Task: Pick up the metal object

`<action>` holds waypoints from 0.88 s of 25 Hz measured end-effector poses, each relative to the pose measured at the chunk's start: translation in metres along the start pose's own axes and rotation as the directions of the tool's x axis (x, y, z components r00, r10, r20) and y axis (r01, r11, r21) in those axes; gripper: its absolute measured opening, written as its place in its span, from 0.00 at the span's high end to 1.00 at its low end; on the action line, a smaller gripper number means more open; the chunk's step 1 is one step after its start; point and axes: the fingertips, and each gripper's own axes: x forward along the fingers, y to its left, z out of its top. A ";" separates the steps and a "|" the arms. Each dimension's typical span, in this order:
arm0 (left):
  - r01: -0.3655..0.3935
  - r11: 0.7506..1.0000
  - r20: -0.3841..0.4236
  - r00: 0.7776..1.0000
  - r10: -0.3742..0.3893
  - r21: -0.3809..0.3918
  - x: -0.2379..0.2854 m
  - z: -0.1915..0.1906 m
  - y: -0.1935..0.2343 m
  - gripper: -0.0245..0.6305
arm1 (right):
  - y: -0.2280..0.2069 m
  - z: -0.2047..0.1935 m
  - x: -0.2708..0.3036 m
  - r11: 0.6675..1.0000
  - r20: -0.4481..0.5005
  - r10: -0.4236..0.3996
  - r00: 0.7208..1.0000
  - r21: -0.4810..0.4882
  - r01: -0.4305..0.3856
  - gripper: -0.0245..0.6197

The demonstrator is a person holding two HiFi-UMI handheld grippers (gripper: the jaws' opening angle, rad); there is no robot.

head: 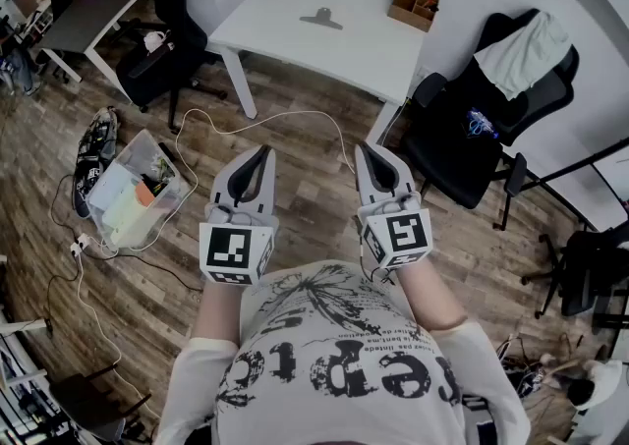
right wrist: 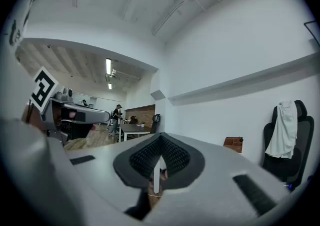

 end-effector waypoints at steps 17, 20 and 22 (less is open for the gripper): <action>-0.006 0.999 -0.014 1.000 0.006 -0.031 -0.027 -0.019 0.044 0.95 | 0.034 -0.011 0.021 0.998 -0.032 -0.058 0.998 0.035 0.059 0.98; -0.028 0.998 -0.033 0.999 0.027 -0.050 -0.037 -0.030 0.058 0.95 | 0.042 -0.021 0.027 0.997 -0.059 -0.064 0.996 0.048 0.067 0.98; -0.044 0.997 -0.045 0.998 0.041 -0.065 -0.039 -0.037 0.067 0.95 | 0.046 -0.026 0.032 0.997 -0.077 -0.059 0.995 0.054 0.063 0.98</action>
